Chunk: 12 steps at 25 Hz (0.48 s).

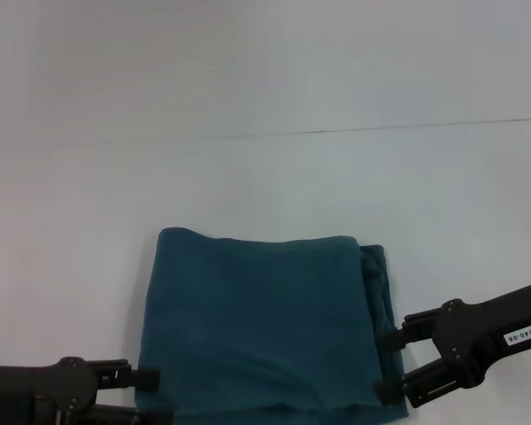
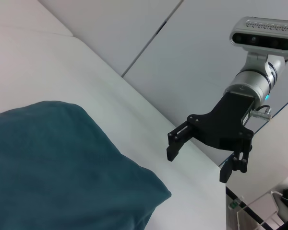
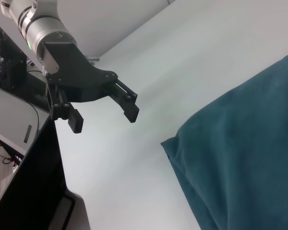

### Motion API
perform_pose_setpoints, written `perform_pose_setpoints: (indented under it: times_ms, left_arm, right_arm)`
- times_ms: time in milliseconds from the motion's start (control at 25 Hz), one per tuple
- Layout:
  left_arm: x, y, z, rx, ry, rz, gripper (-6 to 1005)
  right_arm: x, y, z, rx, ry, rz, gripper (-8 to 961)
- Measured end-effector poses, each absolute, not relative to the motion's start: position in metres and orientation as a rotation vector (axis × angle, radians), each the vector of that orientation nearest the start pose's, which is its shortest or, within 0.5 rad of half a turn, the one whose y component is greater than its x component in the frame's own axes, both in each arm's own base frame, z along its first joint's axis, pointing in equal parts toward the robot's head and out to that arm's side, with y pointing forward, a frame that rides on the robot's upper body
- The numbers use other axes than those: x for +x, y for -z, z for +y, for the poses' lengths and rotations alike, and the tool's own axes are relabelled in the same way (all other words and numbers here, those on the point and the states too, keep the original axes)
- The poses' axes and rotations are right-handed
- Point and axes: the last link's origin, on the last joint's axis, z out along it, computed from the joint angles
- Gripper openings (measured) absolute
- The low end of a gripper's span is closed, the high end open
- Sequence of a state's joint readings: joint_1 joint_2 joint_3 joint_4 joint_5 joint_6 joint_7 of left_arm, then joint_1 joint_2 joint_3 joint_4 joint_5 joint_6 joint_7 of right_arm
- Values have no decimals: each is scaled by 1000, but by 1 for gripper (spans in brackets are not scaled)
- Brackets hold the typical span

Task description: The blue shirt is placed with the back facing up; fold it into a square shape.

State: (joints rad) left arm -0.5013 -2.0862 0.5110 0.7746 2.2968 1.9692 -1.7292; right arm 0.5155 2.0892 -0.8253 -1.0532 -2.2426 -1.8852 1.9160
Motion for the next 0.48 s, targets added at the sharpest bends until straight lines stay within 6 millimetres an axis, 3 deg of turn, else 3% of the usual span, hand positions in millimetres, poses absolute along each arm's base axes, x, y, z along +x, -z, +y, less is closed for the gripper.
perform_pose_setpoints:
  times_ms: [480]
  left_arm:
    - [-272,-20,269,-2940,689,-1189,876]
  right_arm:
    - [235,-26,301,-3025,-271,988,930]
